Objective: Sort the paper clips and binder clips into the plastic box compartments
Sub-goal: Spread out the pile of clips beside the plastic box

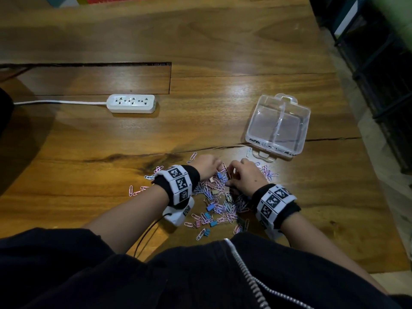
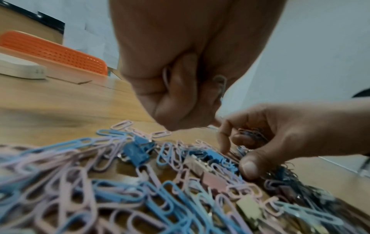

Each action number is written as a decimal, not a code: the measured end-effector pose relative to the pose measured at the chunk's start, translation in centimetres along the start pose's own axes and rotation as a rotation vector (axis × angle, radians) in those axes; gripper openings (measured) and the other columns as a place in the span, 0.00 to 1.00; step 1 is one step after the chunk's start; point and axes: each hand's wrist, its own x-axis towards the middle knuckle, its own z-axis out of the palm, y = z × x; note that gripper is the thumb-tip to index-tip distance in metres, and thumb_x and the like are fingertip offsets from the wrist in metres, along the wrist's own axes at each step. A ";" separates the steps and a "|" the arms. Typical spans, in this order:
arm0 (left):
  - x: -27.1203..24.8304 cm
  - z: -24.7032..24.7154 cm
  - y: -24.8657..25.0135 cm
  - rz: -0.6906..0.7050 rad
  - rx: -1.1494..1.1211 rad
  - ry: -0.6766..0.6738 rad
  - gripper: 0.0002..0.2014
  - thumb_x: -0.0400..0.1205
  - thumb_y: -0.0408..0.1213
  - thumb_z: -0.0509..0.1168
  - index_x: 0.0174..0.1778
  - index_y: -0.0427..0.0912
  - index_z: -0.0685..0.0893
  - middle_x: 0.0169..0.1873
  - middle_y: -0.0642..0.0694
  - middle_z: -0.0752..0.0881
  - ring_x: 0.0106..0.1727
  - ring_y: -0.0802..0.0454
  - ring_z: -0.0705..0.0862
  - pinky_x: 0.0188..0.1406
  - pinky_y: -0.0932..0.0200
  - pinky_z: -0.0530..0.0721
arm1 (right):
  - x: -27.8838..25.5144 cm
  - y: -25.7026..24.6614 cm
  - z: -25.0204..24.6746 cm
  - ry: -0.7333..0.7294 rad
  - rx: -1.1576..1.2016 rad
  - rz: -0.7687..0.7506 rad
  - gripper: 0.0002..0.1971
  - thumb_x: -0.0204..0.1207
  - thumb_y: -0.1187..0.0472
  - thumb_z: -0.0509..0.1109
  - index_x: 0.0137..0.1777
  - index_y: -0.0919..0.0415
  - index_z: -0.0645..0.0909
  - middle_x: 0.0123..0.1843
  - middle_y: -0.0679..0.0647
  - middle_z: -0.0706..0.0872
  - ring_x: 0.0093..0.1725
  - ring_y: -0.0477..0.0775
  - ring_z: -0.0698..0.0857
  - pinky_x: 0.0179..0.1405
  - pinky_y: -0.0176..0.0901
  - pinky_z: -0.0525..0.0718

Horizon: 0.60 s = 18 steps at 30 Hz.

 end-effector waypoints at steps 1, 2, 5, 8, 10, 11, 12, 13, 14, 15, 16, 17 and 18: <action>0.0 -0.2 -0.3 -0.003 -0.029 0.002 0.16 0.87 0.39 0.48 0.52 0.37 0.80 0.43 0.43 0.78 0.31 0.53 0.73 0.30 0.60 0.71 | 0.0 -0.1 0.1 -0.003 0.003 -0.004 0.14 0.69 0.55 0.72 0.52 0.59 0.78 0.46 0.50 0.69 0.52 0.53 0.73 0.49 0.39 0.70; -0.1 -0.3 -0.6 -0.003 -0.045 0.009 0.16 0.87 0.39 0.48 0.53 0.38 0.80 0.42 0.45 0.78 0.30 0.54 0.72 0.28 0.61 0.70 | 0.0 -0.2 0.2 -0.010 -0.003 -0.009 0.11 0.71 0.56 0.70 0.51 0.59 0.78 0.47 0.50 0.70 0.52 0.53 0.74 0.49 0.39 0.70; -0.5 -0.4 -1.1 0.015 -0.043 0.049 0.17 0.87 0.44 0.48 0.40 0.42 0.77 0.30 0.48 0.74 0.29 0.52 0.71 0.27 0.62 0.66 | -0.3 -0.5 0.5 -0.019 -0.072 -0.041 0.10 0.75 0.57 0.66 0.52 0.61 0.77 0.51 0.54 0.74 0.54 0.53 0.74 0.53 0.41 0.72; -1.2 -0.3 -1.4 0.021 0.035 0.018 0.19 0.83 0.53 0.55 0.36 0.42 0.79 0.23 0.49 0.71 0.25 0.54 0.69 0.24 0.61 0.64 | -0.5 -0.5 0.8 -0.010 -0.129 -0.093 0.11 0.77 0.59 0.64 0.55 0.64 0.75 0.56 0.57 0.74 0.56 0.54 0.74 0.57 0.42 0.73; -1.6 0.0 -1.7 0.054 0.161 -0.033 0.16 0.78 0.54 0.63 0.37 0.43 0.79 0.28 0.49 0.76 0.31 0.52 0.74 0.29 0.59 0.68 | -0.6 -0.3 0.8 -0.023 -0.130 -0.097 0.13 0.75 0.63 0.66 0.57 0.65 0.74 0.57 0.58 0.75 0.57 0.55 0.74 0.59 0.42 0.73; -1.7 0.2 -1.7 0.072 0.233 -0.040 0.14 0.76 0.53 0.67 0.40 0.45 0.79 0.33 0.48 0.79 0.37 0.50 0.77 0.33 0.58 0.70 | -0.5 -0.2 0.7 -0.033 -0.117 -0.085 0.14 0.73 0.64 0.68 0.58 0.65 0.74 0.58 0.58 0.75 0.57 0.55 0.74 0.59 0.42 0.73; -1.9 0.4 -1.6 0.092 0.297 -0.029 0.13 0.75 0.52 0.68 0.45 0.46 0.80 0.39 0.47 0.83 0.43 0.49 0.79 0.37 0.59 0.72 | -0.4 -0.1 0.6 -0.045 -0.100 -0.061 0.14 0.73 0.64 0.68 0.57 0.65 0.73 0.58 0.57 0.75 0.57 0.55 0.74 0.58 0.41 0.73; -1.9 0.7 -1.5 0.119 0.344 -0.010 0.14 0.75 0.51 0.68 0.52 0.49 0.81 0.46 0.47 0.85 0.48 0.48 0.81 0.40 0.59 0.74 | -0.2 0.0 0.5 -0.046 -0.068 -0.042 0.13 0.73 0.65 0.68 0.56 0.64 0.73 0.56 0.57 0.76 0.56 0.55 0.75 0.54 0.38 0.73; -1.9 1.0 -1.4 0.151 0.378 0.006 0.16 0.75 0.50 0.68 0.58 0.51 0.80 0.51 0.48 0.86 0.53 0.49 0.82 0.43 0.59 0.75 | -0.2 0.1 0.4 -0.041 -0.008 -0.008 0.09 0.74 0.65 0.67 0.53 0.63 0.74 0.53 0.56 0.77 0.54 0.53 0.76 0.48 0.33 0.72; -1.7 1.3 -1.2 0.187 0.410 0.013 0.18 0.76 0.49 0.67 0.61 0.52 0.79 0.55 0.49 0.86 0.57 0.49 0.82 0.46 0.58 0.77 | -0.2 0.0 0.2 -0.024 0.078 0.023 0.05 0.75 0.66 0.65 0.50 0.62 0.74 0.50 0.55 0.77 0.51 0.52 0.76 0.43 0.32 0.72; -1.6 1.5 -0.9 0.218 0.445 0.011 0.19 0.77 0.49 0.67 0.64 0.53 0.79 0.58 0.49 0.86 0.59 0.49 0.82 0.50 0.57 0.79 | -0.2 0.0 0.0 -0.006 0.174 0.053 0.03 0.76 0.67 0.63 0.48 0.61 0.75 0.49 0.54 0.78 0.50 0.52 0.77 0.40 0.33 0.70; -1.4 1.8 -0.7 0.234 0.483 -0.002 0.19 0.78 0.49 0.66 0.65 0.54 0.78 0.59 0.50 0.86 0.60 0.49 0.83 0.54 0.55 0.82 | -0.3 0.0 -0.4 0.007 0.274 0.074 0.04 0.78 0.68 0.61 0.48 0.61 0.76 0.49 0.55 0.79 0.49 0.52 0.77 0.39 0.35 0.71; -1.3 2.0 -0.5 0.243 0.521 -0.016 0.18 0.78 0.49 0.65 0.64 0.54 0.79 0.58 0.49 0.86 0.59 0.49 0.83 0.56 0.53 0.83 | -0.2 0.2 -0.7 0.003 0.357 0.097 0.07 0.79 0.68 0.59 0.50 0.63 0.78 0.49 0.55 0.80 0.49 0.51 0.78 0.40 0.35 0.73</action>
